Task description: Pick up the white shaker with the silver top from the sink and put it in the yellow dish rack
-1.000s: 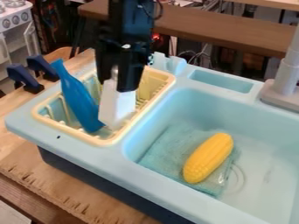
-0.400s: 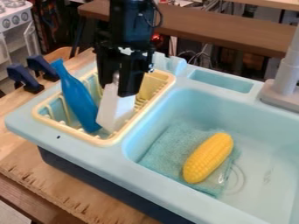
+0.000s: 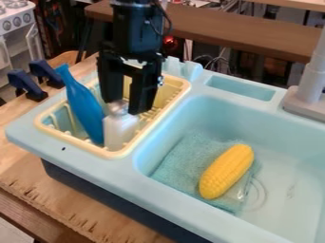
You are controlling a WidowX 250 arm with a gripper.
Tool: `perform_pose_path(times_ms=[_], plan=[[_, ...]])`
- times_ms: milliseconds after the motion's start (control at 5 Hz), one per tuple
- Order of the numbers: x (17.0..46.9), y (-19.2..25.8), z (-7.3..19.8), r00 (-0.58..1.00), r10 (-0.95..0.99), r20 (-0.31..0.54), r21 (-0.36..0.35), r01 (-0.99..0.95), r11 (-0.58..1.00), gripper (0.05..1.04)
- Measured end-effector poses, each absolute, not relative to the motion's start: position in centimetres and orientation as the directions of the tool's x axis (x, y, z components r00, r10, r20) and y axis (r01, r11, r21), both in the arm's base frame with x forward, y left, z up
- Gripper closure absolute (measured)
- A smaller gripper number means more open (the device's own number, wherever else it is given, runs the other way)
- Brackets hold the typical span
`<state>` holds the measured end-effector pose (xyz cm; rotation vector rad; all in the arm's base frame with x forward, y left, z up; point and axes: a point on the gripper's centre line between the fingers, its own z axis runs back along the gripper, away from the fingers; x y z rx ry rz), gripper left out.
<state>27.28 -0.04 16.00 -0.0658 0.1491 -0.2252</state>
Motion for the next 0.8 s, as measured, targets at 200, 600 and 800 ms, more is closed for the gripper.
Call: perform_pose_path(times_ms=[200, 600, 800], plan=[[27.1, -0.3, 17.5, 0.971, -0.231, -0.062, -0.076, 0.226, 0.971, 0.074], [26.7, -3.0, 22.6, 0.952, -0.306, -0.024, -0.060, 0.304, 0.951, 0.077], [27.1, -4.0, 21.8, 0.931, -0.344, -0.123, -0.090, 0.334, 0.938, 0.077]])
